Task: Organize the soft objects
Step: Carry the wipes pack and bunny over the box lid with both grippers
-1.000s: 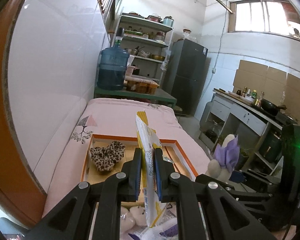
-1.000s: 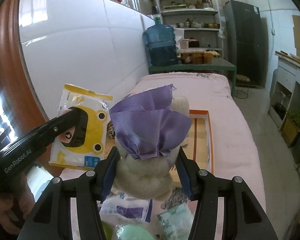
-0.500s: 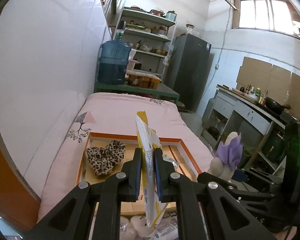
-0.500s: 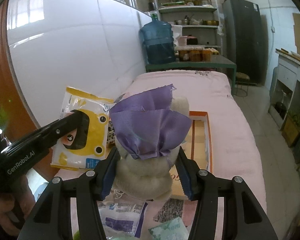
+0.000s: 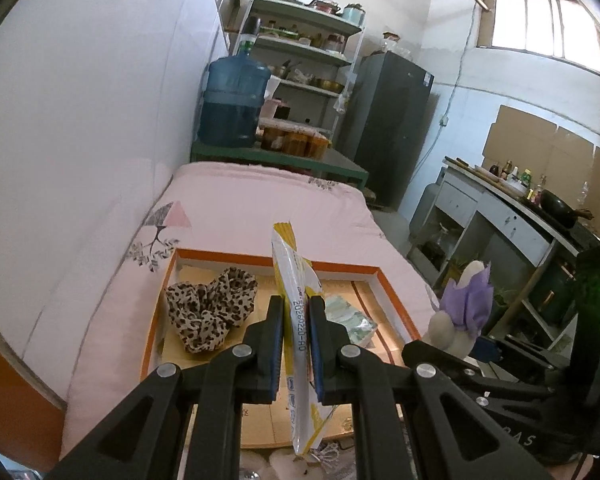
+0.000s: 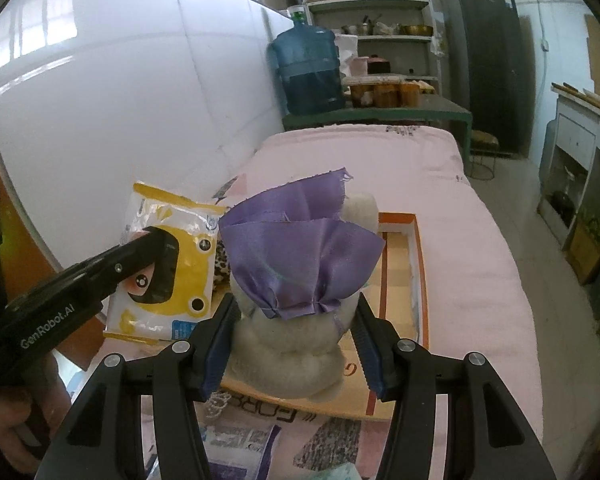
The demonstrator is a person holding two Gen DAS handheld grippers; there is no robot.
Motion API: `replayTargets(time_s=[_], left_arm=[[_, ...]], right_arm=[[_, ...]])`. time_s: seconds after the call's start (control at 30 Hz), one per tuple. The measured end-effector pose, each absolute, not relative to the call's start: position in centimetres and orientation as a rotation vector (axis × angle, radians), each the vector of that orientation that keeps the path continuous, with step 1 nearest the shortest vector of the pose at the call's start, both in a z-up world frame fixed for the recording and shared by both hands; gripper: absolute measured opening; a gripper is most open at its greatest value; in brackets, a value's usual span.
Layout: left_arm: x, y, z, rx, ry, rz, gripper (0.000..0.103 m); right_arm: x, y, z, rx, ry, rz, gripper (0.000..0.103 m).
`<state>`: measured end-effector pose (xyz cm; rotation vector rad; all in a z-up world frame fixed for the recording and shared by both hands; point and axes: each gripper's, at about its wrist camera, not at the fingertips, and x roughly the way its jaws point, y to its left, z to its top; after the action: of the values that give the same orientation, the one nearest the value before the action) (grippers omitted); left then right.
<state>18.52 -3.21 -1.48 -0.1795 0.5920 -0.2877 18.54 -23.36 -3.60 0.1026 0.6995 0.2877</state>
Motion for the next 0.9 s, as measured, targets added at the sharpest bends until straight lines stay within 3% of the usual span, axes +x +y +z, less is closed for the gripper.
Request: replayTargets(time_s=[0.9], left_arm=[[23.2, -3.7, -7.3, -0.241, 0.765, -0.304, 0.012]], right_arm=[[23.8, -24.2, -9.2, 0.082, 0.842, 0.241, 0.057]])
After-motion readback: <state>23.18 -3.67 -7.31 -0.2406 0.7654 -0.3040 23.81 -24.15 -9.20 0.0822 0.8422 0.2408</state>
